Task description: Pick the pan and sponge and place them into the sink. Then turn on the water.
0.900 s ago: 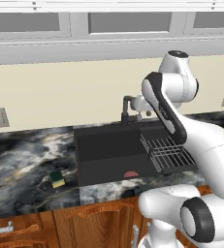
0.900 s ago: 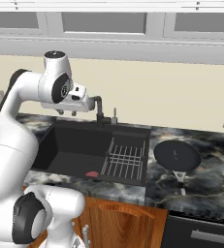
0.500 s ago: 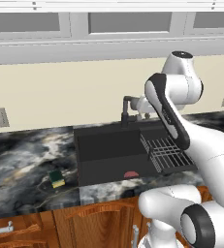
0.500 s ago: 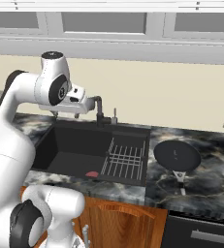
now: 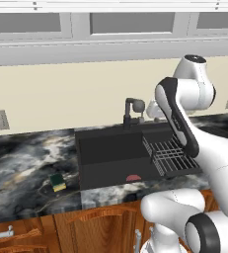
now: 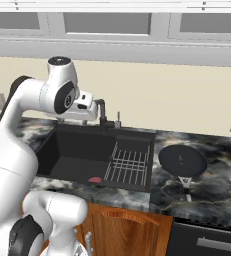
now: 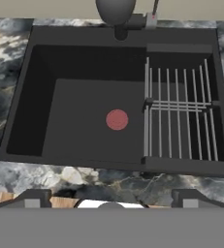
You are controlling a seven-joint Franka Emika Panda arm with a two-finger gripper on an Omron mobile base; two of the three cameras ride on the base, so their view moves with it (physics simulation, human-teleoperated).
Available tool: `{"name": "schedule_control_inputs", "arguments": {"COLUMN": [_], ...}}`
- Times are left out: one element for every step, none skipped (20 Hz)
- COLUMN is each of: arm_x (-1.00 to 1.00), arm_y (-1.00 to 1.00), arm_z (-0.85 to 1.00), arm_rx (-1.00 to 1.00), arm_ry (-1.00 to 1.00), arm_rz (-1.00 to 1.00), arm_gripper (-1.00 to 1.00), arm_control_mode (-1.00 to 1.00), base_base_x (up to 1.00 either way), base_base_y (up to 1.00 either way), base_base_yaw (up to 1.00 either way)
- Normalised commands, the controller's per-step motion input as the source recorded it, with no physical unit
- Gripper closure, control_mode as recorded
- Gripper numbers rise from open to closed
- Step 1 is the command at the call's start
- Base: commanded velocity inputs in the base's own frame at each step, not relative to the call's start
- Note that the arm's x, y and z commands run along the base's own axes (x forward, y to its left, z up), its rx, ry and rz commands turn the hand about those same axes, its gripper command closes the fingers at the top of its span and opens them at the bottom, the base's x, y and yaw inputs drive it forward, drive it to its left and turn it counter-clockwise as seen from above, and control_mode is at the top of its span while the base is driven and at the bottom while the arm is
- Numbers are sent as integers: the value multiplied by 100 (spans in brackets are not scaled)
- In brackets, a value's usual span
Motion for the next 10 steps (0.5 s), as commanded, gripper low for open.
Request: {"name": "schedule_control_inputs", "arguments": {"arm_x": [0,0,0,0,0,0,0,0,0,0], "arm_y": [-25,-32,-35,-42,-44,-48,-49,-50,-50,-49], "arm_z": [0,-2,-3,-3,-1,-1,-3,-4,-6,-7], "arm_rx": [0,0,0,0,0,0,0,0,0,0], "arm_ry": [0,0,0,0,0,0,0,0,0,0], "arm_rz": [0,0,0,0,0,0,0,0,0,0], "arm_gripper": [-100,-100,-100,-100,-100,-100,-100,-100,-100,-100], "arm_control_mode": [-100,-100,-100,-100,-100,-100,-100,-100,-100,-100], "base_base_x": [0,0,0,0,0,0,0,0,0,0], "base_base_y": [0,0,0,0,0,0,0,0,0,0], "base_base_yaw": [0,0,0,0,0,0,0,0,0,0]}}
